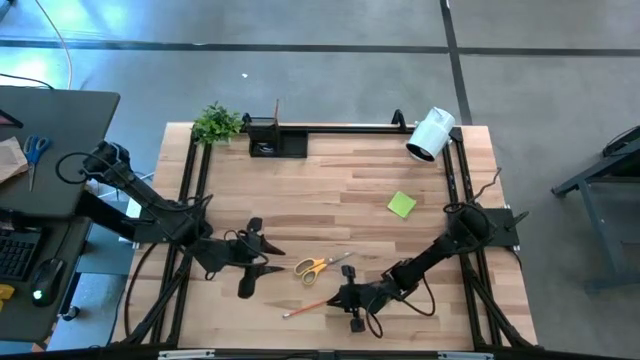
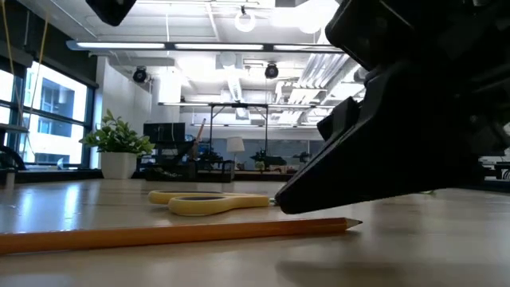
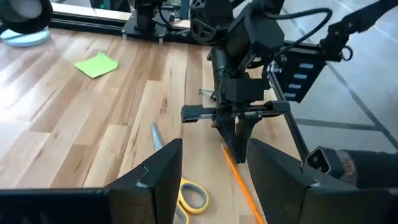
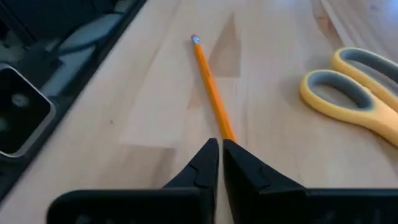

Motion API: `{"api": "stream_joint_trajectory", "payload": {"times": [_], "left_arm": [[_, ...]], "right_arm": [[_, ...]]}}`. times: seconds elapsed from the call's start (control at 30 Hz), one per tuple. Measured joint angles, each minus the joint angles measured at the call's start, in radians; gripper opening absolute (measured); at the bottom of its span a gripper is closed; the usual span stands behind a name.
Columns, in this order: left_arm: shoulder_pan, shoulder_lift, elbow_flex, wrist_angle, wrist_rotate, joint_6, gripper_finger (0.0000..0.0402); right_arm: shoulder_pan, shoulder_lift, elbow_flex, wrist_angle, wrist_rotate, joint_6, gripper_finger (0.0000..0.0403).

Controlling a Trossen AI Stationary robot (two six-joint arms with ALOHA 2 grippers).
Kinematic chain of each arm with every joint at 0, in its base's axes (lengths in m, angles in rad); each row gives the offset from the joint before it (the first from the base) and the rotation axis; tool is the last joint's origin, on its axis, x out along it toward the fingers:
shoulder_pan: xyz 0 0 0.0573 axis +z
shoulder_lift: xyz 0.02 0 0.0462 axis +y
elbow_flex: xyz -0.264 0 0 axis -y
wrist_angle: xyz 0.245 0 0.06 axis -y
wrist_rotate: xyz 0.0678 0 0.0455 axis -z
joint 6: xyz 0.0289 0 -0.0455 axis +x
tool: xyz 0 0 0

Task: Pick and place office supplies into organizer
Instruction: Put the orange pencil into the top left section of the desk organizer

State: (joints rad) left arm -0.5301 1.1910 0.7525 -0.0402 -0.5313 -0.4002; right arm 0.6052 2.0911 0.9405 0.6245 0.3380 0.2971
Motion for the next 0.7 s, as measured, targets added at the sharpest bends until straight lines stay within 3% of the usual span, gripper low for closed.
{"api": "stream_joint_trajectory", "payload": {"times": [0.37, 0.53, 0.7], "left_arm": [[0.0, 0.001, 0.0, 0.086, -0.012, 0.109, 0.0169], [0.0, 0.001, 0.0, 0.095, -0.012, 0.112, 0.0169], [0.0, 0.001, 0.0, 0.092, -0.012, 0.108, 0.0169]], "right_arm": [[0.0, -0.002, 0.0, 0.021, 0.078, -0.019, 0.0126], [0.0, -0.002, 0.0, 0.013, 0.08, -0.009, 0.013], [0.003, -0.002, 0.0, 0.0, 0.078, -0.057, 0.0109]]}}
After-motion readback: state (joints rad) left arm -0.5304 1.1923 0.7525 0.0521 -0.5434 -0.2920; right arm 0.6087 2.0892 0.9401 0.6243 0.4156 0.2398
